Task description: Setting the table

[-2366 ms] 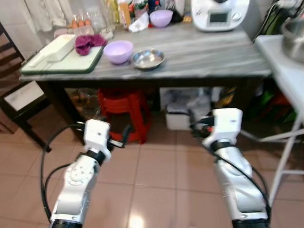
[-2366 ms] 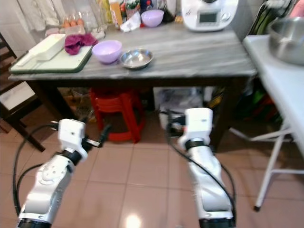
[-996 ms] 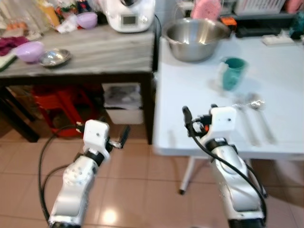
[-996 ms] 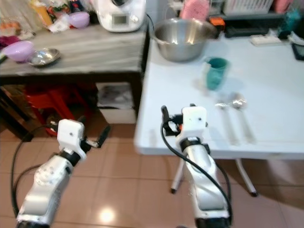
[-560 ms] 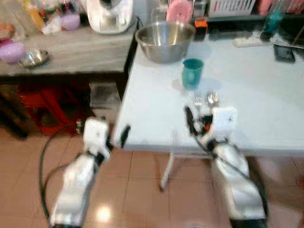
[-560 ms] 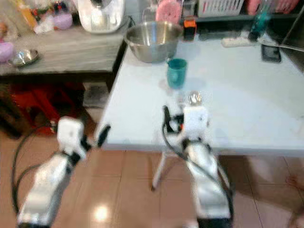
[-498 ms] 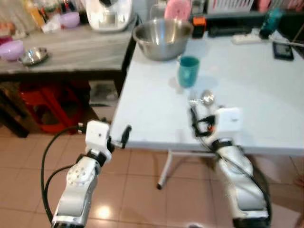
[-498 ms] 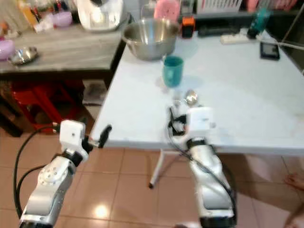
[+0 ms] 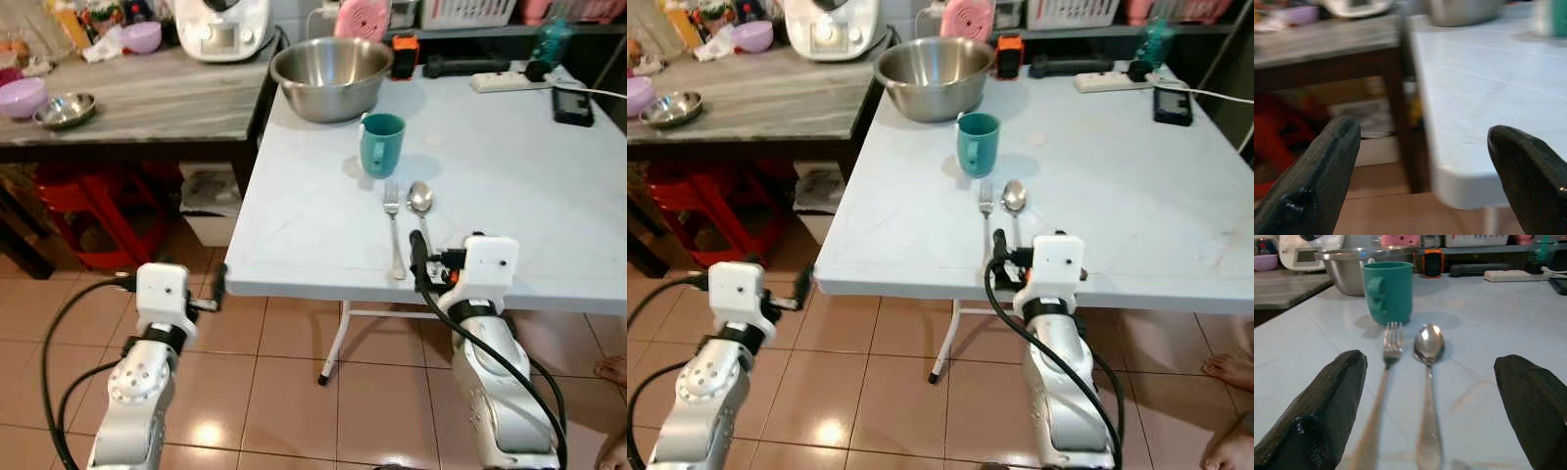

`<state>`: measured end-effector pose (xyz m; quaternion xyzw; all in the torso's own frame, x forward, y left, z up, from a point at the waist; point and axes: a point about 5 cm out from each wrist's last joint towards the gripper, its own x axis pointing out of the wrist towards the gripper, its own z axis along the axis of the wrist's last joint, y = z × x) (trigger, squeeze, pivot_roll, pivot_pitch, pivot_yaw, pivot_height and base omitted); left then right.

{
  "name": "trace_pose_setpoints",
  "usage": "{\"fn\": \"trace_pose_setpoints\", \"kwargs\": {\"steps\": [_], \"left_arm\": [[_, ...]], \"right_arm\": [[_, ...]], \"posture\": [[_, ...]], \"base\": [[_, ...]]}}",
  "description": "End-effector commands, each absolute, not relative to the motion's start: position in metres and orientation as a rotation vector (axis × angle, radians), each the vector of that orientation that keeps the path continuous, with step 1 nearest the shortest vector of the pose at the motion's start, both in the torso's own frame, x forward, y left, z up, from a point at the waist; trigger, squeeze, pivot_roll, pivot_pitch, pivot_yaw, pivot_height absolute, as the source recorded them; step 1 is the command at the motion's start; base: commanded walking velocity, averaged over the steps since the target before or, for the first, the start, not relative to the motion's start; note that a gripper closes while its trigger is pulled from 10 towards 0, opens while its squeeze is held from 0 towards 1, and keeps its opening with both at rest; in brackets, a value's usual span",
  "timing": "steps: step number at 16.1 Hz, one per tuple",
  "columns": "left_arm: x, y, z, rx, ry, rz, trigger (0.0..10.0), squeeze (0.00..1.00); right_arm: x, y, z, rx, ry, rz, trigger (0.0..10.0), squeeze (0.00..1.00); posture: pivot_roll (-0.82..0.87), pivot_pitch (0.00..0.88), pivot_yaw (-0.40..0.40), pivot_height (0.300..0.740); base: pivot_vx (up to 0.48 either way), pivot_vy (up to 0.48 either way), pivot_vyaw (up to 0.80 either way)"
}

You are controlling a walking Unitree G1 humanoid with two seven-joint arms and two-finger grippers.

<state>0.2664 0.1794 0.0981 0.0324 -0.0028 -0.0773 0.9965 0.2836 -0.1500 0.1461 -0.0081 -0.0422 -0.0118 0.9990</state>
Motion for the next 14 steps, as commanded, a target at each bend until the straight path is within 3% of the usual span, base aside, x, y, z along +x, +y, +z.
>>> {"fn": "trace_pose_setpoints", "kwargs": {"steps": [1,5,9,14], "left_arm": [[0.264,0.171,0.104,0.050,-0.022,-0.240,10.0,0.00],[0.255,0.165,0.105,0.037,0.015,-0.387,10.0,0.00],[0.253,0.171,0.098,0.081,0.057,-0.421,10.0,0.00],[0.258,0.167,0.101,0.085,0.059,-0.485,10.0,0.00]], "right_arm": [[0.289,-0.147,0.151,-0.027,-0.085,-0.024,10.0,0.00],[0.301,-0.145,0.156,-0.020,-0.045,-0.059,10.0,0.00],[0.316,-0.146,0.156,0.017,0.019,-0.058,10.0,0.00],[0.337,-0.127,0.164,0.036,0.053,0.012,10.0,0.00]], "posture": [[-0.18,0.128,0.079,0.740],[-0.18,0.144,0.068,0.740],[-0.17,0.155,0.061,0.740],[-0.17,0.165,0.062,0.740]], "base": [[0.000,0.000,0.00],[0.000,0.000,0.00],[0.000,0.000,0.00],[0.000,0.000,0.00]]}}
